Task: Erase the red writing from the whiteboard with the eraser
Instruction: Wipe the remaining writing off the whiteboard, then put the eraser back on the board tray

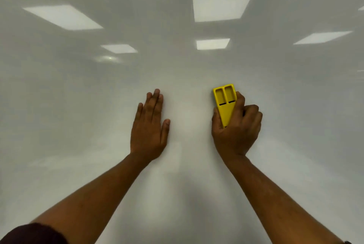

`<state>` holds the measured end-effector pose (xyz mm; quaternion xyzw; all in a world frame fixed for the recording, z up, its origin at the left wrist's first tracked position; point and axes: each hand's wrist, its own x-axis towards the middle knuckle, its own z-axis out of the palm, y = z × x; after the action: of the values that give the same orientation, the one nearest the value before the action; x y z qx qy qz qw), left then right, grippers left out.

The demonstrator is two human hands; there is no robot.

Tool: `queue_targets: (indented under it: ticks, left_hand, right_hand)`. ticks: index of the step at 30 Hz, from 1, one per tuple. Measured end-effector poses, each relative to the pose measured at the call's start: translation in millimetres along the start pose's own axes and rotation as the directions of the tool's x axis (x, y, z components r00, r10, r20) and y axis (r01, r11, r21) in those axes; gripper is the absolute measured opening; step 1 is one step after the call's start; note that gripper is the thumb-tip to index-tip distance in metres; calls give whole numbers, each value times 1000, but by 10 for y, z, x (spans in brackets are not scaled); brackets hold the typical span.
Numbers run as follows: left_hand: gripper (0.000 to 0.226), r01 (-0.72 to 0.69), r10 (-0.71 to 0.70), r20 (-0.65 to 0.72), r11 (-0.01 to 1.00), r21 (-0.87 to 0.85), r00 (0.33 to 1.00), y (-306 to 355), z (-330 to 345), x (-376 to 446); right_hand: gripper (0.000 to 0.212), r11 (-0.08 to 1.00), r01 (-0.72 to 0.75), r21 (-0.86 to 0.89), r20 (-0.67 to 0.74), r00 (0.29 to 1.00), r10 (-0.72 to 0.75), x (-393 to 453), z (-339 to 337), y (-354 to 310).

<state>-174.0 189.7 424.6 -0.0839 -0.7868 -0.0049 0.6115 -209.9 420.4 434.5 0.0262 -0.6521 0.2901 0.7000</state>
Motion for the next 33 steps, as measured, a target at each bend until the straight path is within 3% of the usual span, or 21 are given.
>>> queue_targets:
  ticks: [3,6,11,15,18,29,33]
  left_hand:
    - [71,90,-91,3,993,82,996,-757,-278,109]
    - [74,5,-13,62,993,122,998,-1351,-393,57]
    - [71,-53,53,-6,996,67,999,-1545,-251,-41]
    - [67,-28,28,-39,1000,7,999,-1546,-186,-161]
    - [69,13,-14,-4,1000,-26,1000,-1527,-114,-577]
    - [75,171,-160,141,983,-64,977,-1220,146,-2087]
    - [75,219,-202,217,974,-56,955,-1075,135,-2478]
  right_hand:
    - [61,1000,16,-20,-20,1000,-17,209,167,-485]
    - [63,997,73,-39,-14,997,-73,415,352,-982]
    - [63,957,286,-42,41,958,-285,538,542,-1429]
    - [60,856,515,51,100,850,-517,238,488,-1312]
    - [58,791,601,110,152,777,-611,-234,383,-1138]
    - [58,763,614,202,328,692,-643,-2156,48,-673]
    - [57,728,638,249,390,622,-679,-2776,-110,-407]
